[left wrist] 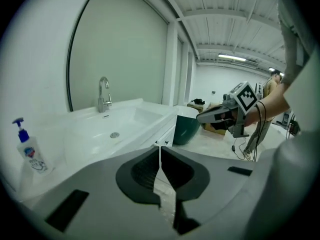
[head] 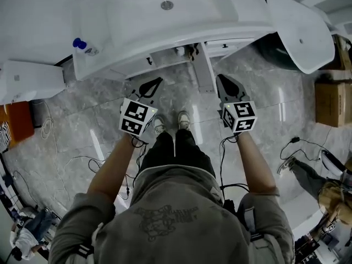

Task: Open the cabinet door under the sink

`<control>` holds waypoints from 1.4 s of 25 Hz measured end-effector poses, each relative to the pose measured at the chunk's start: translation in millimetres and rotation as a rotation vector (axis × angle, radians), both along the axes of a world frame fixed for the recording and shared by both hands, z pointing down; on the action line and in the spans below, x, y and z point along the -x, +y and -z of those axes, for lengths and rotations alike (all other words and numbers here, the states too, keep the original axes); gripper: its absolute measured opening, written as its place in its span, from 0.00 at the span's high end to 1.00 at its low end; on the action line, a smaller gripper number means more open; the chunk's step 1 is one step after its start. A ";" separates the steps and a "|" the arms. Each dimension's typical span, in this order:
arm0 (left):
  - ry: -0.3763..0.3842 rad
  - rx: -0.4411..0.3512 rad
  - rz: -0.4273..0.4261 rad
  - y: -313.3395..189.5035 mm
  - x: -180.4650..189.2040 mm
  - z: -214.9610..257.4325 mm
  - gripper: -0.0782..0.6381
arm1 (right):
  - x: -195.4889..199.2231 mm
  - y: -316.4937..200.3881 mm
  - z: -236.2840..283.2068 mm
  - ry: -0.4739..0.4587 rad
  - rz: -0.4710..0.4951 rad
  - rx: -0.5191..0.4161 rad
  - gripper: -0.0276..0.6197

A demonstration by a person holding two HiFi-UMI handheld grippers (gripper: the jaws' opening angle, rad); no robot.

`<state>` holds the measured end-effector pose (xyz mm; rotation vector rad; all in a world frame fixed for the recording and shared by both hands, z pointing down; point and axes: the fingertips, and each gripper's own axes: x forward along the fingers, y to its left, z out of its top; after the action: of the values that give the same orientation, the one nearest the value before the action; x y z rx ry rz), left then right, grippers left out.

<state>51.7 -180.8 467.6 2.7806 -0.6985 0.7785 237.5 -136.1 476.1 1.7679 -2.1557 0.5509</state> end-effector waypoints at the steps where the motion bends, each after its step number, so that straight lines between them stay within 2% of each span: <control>1: 0.009 -0.013 0.004 -2.9 3.3 10.3 0.85 | 6.0 -2.6 11.9 -0.001 0.009 -0.014 0.90; 9: 0.074 -0.128 0.051 -11.8 29.7 86.5 0.85 | 51.3 -11.7 101.2 -0.026 0.039 -0.105 0.90; 14: 0.130 -0.185 0.060 -0.7 40.6 136.6 0.85 | 86.0 -9.2 154.0 -0.171 0.073 -0.154 0.90; 18: 0.178 -0.239 0.070 6.5 46.7 178.1 0.85 | 103.8 -9.1 201.9 -0.163 0.108 -0.231 0.90; 26: 0.200 -0.377 0.107 15.2 71.3 240.7 0.85 | 132.4 4.0 279.1 -0.182 0.176 -0.370 0.90; 32: 0.197 -0.473 0.122 28.7 87.9 273.6 0.85 | 158.5 27.4 313.5 -0.157 0.220 -0.454 0.90; 35: 0.197 -0.481 0.141 31.5 86.9 284.2 0.85 | 161.6 31.0 322.9 -0.178 0.246 -0.472 0.90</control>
<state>-35.2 -149.3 183.4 3.1140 -1.1556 0.3340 75.9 -105.1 153.2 1.6720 -2.7553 0.1470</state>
